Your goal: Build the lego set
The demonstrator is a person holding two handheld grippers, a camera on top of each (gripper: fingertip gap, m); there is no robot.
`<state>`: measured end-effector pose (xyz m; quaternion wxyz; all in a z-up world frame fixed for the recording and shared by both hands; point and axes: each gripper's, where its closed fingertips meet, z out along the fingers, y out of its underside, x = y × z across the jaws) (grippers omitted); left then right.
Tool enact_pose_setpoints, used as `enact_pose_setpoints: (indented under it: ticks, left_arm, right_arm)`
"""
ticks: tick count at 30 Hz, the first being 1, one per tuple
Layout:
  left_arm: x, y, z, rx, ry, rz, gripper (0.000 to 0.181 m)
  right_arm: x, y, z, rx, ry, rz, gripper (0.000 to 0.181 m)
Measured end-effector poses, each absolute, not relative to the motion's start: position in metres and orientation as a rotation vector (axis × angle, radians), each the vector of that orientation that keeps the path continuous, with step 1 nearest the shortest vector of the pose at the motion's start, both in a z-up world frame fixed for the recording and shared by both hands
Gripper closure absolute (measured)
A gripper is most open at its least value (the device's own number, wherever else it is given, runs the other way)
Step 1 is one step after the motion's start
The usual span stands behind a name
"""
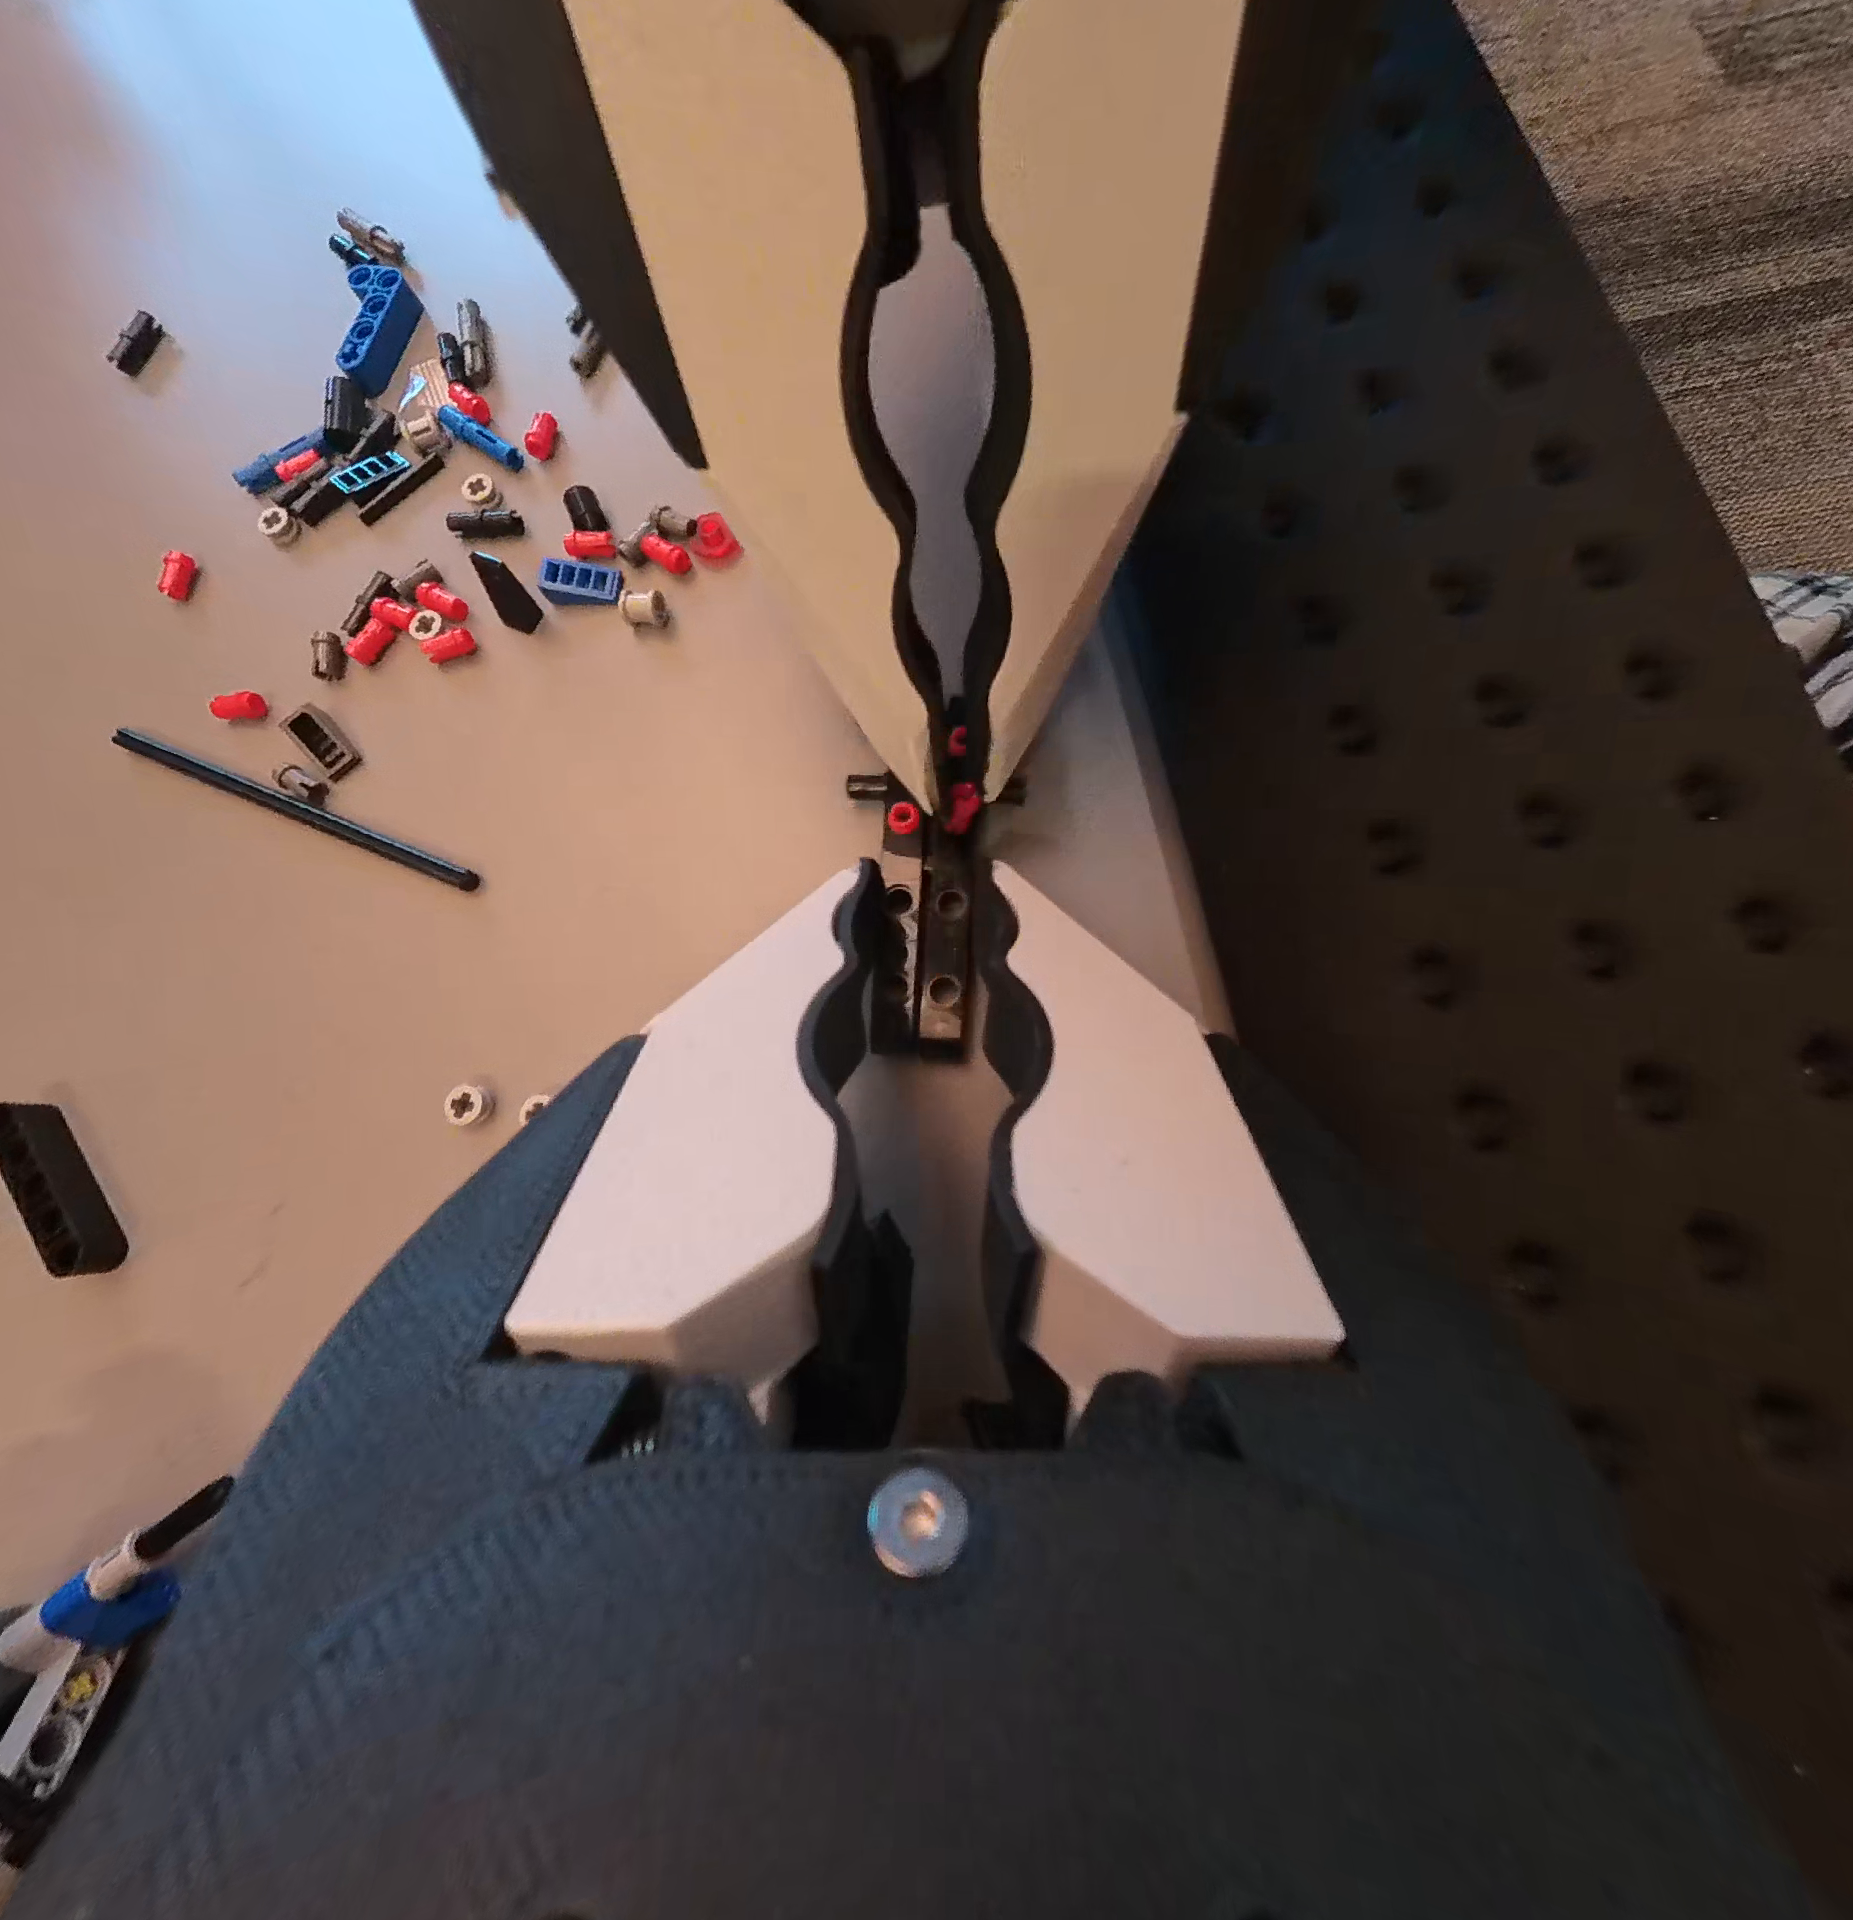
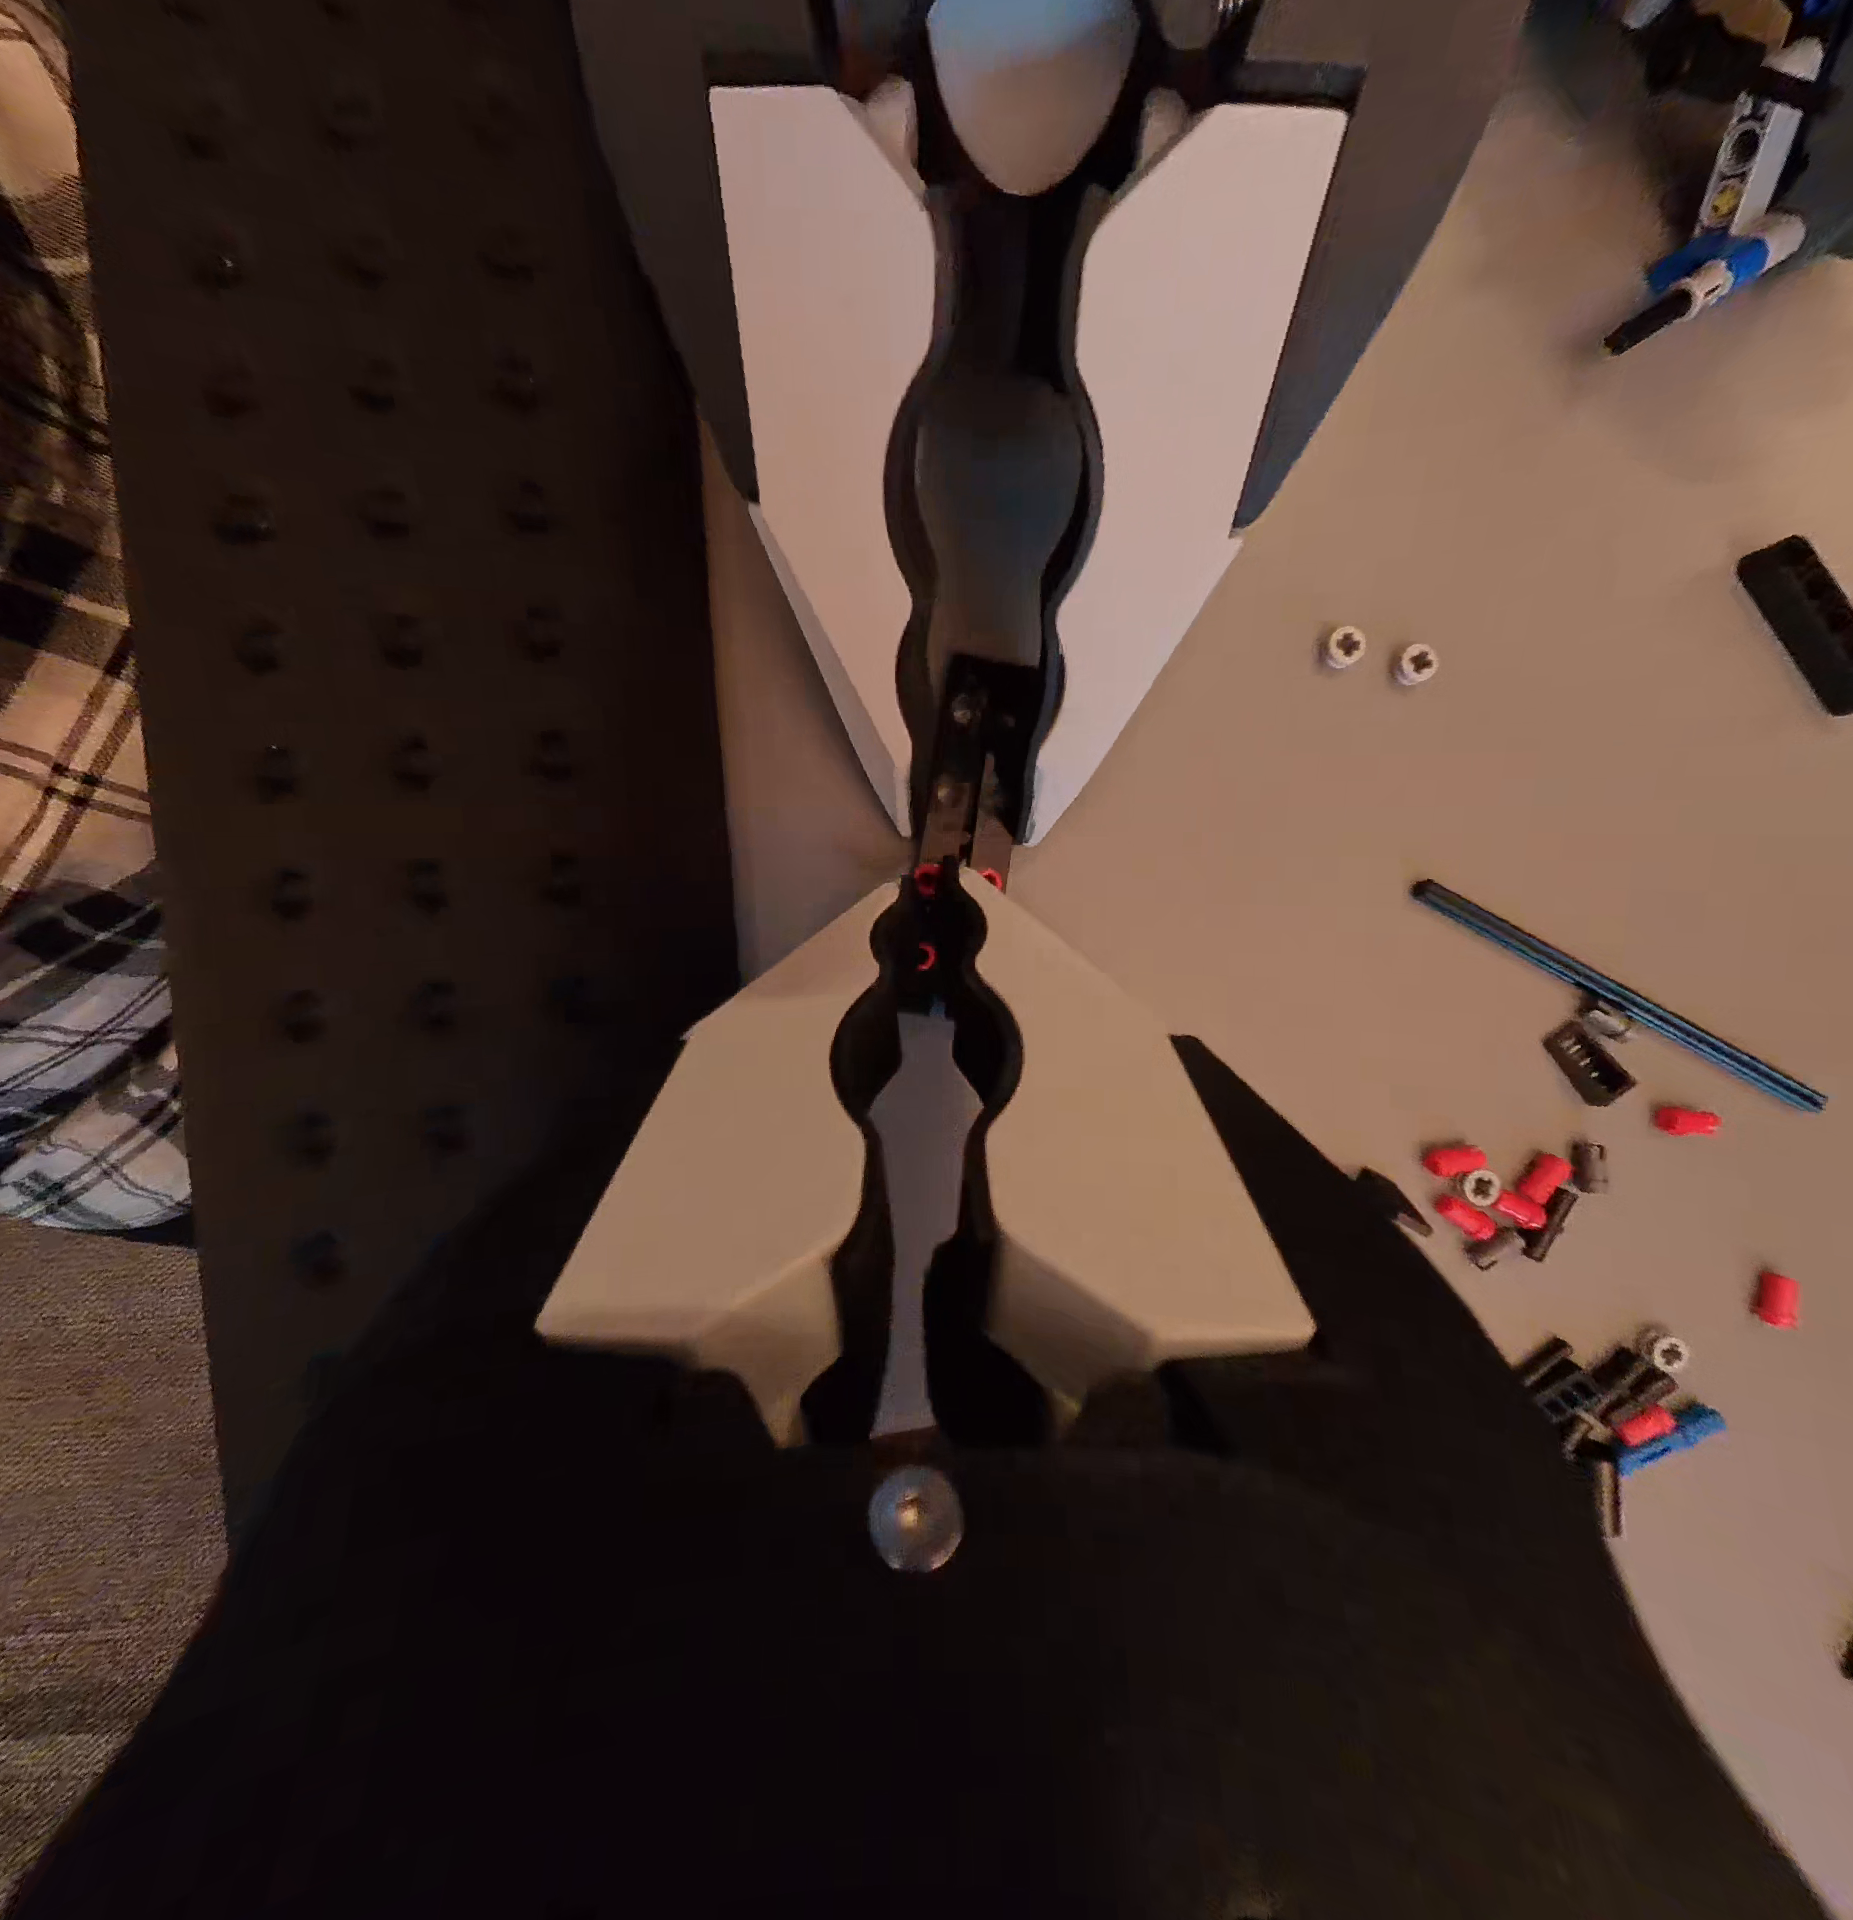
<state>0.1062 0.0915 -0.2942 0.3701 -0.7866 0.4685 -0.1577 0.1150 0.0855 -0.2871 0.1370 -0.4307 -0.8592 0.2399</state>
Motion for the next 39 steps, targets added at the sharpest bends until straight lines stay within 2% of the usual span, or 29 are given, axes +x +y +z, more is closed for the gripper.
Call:
enact_pose_setpoints:
  ticks: [11, 16, 20, 32, 36, 39]
  left_arm:
    - [0.108, 0.09, -0.294, -2.015, 1.209, -0.413, 0.165]
    - [0.108, 0.091, -0.294, -2.016, 1.206, -0.398, 0.165]
    - [0.108, 0.091, -0.294, -2.015, 1.204, -0.4, 0.165]
    - [0.108, 0.091, -0.294, -2.019, 1.2, -0.404, 0.165]
    - [0.108, 0.091, -0.294, -2.015, 1.203, -0.399, 0.165]
    - [0.107, 0.092, -0.293, -2.019, 1.195, -0.4, 0.165]
  right_arm:
    - [0.117, 0.085, -0.289, -1.201, -2.698, 0.577, 0.18]
    - [0.117, 0.086, -0.287, -1.232, -2.632, 0.554, 0.175]
    - [0.116, 0.088, -0.284, -1.265, -2.521, 0.577, 0.181]
    - [0.115, 0.088, -0.289, -1.306, -2.555, 0.478, 0.181]
    - [0.111, 0.093, -0.279, -1.353, -2.466, 0.576, 0.181]
    - [0.11, 0.106, -0.272, -1.375, -2.362, 0.592, 0.159]
